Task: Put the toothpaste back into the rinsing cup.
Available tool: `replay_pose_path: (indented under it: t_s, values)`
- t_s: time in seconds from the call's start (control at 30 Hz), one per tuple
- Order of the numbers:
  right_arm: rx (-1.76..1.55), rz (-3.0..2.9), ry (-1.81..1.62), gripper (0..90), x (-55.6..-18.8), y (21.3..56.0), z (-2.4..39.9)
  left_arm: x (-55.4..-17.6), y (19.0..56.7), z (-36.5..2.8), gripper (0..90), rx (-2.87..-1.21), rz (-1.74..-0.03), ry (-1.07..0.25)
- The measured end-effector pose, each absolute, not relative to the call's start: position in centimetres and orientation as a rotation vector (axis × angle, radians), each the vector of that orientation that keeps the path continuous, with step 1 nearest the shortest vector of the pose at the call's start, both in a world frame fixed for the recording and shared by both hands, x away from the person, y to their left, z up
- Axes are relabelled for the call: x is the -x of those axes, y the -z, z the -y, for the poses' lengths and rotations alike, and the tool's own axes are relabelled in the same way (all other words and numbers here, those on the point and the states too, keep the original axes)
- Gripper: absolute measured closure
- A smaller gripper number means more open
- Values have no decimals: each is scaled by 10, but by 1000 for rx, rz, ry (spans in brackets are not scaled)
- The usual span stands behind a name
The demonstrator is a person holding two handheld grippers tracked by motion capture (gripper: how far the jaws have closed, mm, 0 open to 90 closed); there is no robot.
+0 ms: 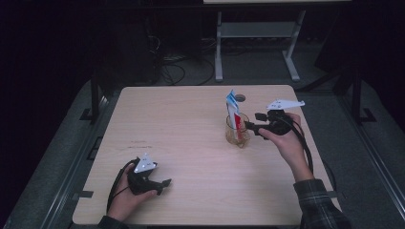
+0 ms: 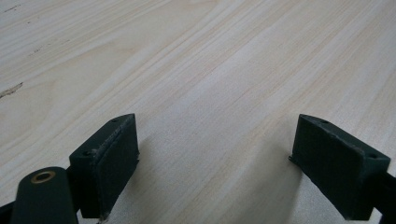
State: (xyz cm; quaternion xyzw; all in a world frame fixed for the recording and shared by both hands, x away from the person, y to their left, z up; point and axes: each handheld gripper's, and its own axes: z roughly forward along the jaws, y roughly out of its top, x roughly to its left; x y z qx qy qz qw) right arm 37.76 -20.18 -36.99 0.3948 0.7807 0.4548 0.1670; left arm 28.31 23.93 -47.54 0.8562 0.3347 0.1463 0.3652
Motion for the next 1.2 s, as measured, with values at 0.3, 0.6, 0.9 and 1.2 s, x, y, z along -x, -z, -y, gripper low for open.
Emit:
replay_pose_path:
  t_s: [0.3, 0.6, 0.9, 1.2]
  values:
    - [-1155, -2218, -1315, 381, -362, 381, 215, -283, 475, -239, 134, -2201, -863, -376]
    - [-1168, -2225, -1314, 360, -345, 395, 221, -283, 475, -239, 135, -2202, -862, -378]
    - [-1177, -2232, -1307, 330, -327, 409, 226, -283, 475, -239, 135, -2200, -864, -377]
    - [-1194, -2259, -1267, 289, -307, 426, 235, -282, 476, -239, 135, -2198, -863, -378]
